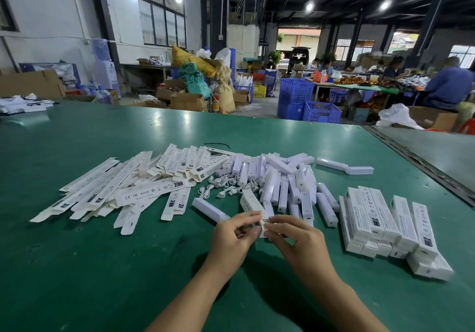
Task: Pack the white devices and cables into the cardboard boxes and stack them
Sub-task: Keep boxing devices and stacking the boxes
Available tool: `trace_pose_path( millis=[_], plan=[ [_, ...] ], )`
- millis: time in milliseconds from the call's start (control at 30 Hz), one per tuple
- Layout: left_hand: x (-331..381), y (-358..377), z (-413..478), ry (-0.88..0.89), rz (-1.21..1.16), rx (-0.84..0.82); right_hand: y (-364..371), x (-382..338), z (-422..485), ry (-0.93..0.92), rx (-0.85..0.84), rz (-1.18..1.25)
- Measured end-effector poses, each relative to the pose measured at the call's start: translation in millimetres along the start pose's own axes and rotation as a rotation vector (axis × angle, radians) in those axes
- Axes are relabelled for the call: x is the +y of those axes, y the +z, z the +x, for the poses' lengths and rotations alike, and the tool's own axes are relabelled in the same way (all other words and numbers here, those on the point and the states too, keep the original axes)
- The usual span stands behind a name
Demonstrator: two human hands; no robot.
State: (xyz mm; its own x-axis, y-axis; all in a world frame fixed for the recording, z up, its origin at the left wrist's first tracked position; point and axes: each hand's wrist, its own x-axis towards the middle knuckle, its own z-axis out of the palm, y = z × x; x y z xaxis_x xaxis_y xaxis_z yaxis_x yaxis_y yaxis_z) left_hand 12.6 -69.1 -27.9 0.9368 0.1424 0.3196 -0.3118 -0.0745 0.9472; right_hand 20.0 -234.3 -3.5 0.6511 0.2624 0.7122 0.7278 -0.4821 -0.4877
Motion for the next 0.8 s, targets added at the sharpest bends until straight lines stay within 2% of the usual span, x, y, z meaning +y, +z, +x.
trace_pose_path(
  millis=[400, 800],
  plan=[
    [8, -4, -4, -0.023, 0.013, -0.063, -4, -2, 1, 0.138, -0.068, 0.107],
    [12, -6, -3, 0.018, 0.157, -0.077, -3, -4, -1, 0.319, -0.126, 0.24]
  ],
)
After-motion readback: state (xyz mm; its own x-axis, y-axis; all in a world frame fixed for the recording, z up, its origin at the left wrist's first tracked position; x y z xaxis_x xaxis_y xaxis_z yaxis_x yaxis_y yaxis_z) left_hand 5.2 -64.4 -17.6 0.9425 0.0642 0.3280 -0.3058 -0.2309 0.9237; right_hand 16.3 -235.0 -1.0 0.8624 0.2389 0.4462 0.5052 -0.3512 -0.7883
